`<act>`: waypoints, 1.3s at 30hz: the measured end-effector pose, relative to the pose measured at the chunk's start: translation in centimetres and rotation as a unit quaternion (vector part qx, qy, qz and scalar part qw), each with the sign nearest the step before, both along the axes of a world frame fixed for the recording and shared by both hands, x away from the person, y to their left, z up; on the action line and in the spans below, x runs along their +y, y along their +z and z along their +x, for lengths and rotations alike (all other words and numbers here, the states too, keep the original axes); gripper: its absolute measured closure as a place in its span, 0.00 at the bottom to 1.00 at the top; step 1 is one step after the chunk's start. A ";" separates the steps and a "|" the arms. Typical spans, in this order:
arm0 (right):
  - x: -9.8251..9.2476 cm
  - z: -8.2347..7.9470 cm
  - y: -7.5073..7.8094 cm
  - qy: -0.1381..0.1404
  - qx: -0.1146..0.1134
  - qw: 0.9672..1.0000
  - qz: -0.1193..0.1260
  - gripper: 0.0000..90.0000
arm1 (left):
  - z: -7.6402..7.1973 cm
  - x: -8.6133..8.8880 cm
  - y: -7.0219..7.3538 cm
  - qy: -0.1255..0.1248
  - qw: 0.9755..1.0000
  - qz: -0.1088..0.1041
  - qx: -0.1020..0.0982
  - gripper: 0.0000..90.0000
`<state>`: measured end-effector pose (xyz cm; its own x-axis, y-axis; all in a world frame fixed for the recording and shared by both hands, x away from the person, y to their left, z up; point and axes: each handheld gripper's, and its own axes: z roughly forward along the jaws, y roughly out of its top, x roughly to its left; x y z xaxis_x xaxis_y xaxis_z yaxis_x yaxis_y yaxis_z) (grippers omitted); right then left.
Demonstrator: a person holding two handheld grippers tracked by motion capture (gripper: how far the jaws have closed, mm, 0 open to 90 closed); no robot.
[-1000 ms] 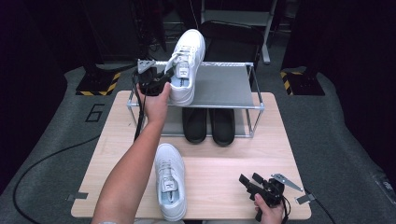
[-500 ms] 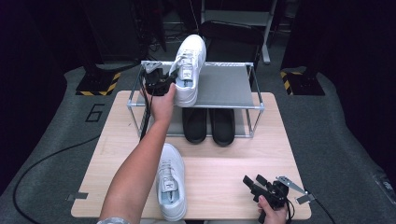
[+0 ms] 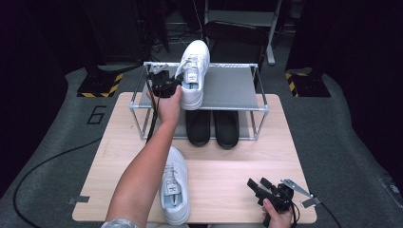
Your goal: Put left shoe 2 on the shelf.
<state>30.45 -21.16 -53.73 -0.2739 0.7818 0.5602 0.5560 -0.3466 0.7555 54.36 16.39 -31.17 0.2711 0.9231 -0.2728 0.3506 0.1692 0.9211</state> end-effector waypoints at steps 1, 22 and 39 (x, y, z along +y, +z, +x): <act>0.0 0.0 0.0 0.000 0.000 1.000 0.000 0.25 | 0.1 0.0 0.0 -0.002 1.000 0.002 0.002 0.90; 0.1 0.0 -0.1 -0.004 0.004 1.000 0.010 0.25 | 1.6 0.3 -0.3 -0.005 0.999 -0.007 0.040 0.88; -0.1 0.0 -0.2 -0.007 0.004 1.000 0.009 0.25 | 2.8 0.6 -0.1 -0.016 0.998 0.002 0.061 0.80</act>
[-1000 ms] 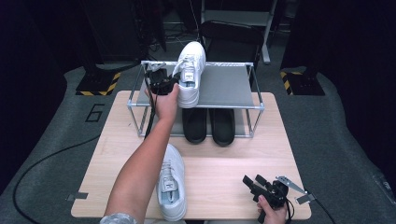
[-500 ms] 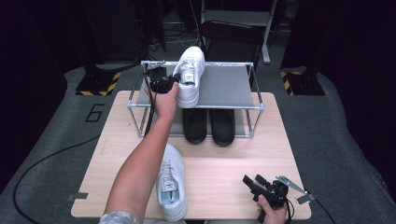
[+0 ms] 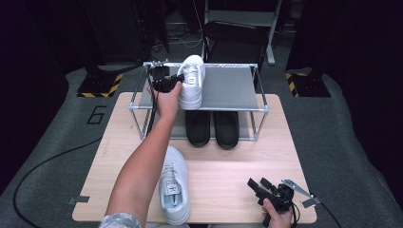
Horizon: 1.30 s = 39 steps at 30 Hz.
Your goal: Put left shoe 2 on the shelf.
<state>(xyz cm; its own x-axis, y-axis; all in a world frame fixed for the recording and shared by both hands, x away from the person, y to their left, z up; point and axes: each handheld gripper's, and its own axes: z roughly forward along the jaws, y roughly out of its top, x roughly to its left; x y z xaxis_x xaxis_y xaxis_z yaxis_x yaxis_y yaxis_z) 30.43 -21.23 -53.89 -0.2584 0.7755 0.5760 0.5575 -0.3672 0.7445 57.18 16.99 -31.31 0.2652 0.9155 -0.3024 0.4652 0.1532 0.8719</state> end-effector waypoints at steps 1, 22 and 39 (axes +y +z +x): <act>0.0 0.0 0.0 0.000 0.003 1.000 0.000 0.25 | 0.0 0.0 0.0 -0.003 1.000 0.001 0.002 0.80; 0.3 0.0 0.0 0.002 0.007 1.000 0.005 0.25 | 0.7 0.6 0.4 -0.027 0.999 0.034 0.005 0.65; 0.4 0.0 0.2 0.007 0.004 1.000 0.000 0.25 | -0.8 1.6 3.2 -0.040 0.998 0.046 -0.030 0.59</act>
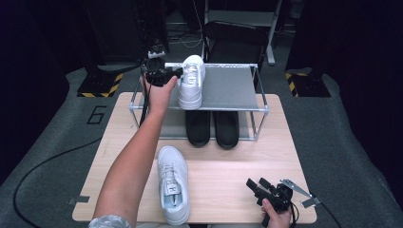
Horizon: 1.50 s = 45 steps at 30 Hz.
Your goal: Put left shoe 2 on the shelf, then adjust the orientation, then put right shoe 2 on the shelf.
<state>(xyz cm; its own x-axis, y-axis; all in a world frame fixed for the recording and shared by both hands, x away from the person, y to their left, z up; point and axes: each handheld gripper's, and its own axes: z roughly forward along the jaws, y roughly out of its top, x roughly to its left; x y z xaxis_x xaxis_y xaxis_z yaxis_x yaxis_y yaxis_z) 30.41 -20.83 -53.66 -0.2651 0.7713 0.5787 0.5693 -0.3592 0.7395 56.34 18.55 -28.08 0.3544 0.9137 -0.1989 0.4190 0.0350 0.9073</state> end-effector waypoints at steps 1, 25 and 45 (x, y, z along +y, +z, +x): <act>0.1 0.1 0.0 0.003 -0.006 1.000 0.001 0.25 | -0.2 0.1 0.2 -0.002 1.000 0.002 -0.005 0.59; 3.7 0.0 1.5 0.064 -0.022 0.995 -0.076 0.16 | -7.7 4.2 0.6 -0.051 0.997 -0.015 -0.050 0.57; 5.2 -0.4 2.3 0.069 -0.070 0.991 -0.096 0.48 | -12.7 6.0 -1.9 -0.071 0.995 0.007 -0.075 0.56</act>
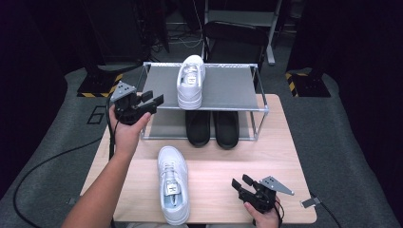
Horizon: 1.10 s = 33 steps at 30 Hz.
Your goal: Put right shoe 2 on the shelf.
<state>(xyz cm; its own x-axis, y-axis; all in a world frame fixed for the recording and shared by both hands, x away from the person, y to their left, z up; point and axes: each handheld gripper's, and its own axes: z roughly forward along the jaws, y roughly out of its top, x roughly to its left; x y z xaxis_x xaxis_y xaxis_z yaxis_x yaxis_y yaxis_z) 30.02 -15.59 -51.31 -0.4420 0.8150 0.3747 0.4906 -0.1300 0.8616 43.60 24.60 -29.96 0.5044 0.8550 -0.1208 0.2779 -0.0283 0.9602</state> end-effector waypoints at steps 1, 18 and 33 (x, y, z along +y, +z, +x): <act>0.1 0.0 0.0 0.000 0.001 1.000 -0.002 0.48 | -0.3 0.2 -0.4 -0.004 1.000 0.000 -0.001 0.56; 2.5 0.4 0.9 0.028 -0.007 0.999 -0.031 0.52 | -4.9 3.3 -7.4 0.010 1.000 -0.003 0.026 0.57; 5.5 0.9 2.0 0.060 0.009 0.998 -0.032 0.56 | -7.7 4.9 -11.1 0.011 0.999 -0.005 0.033 0.55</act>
<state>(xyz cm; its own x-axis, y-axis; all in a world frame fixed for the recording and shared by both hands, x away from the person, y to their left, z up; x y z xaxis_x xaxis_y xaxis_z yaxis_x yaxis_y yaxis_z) 30.93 -10.11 -49.29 -0.5307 0.7799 0.3318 0.5150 -0.0141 0.8571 35.91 29.48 -41.10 0.4770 0.8639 -0.1614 0.3405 -0.0123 0.9402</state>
